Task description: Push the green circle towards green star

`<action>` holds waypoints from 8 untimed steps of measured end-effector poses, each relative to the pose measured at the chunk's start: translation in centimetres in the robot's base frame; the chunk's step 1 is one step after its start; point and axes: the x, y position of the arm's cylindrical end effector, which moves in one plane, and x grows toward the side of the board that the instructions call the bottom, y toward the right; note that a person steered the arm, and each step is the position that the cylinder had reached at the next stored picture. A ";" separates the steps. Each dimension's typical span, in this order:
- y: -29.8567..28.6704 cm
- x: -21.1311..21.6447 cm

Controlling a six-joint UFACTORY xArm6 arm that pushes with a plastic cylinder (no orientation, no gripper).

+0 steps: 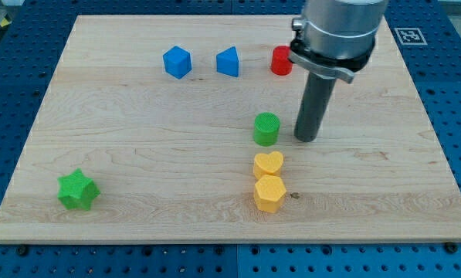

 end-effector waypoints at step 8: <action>-11.5 -3.5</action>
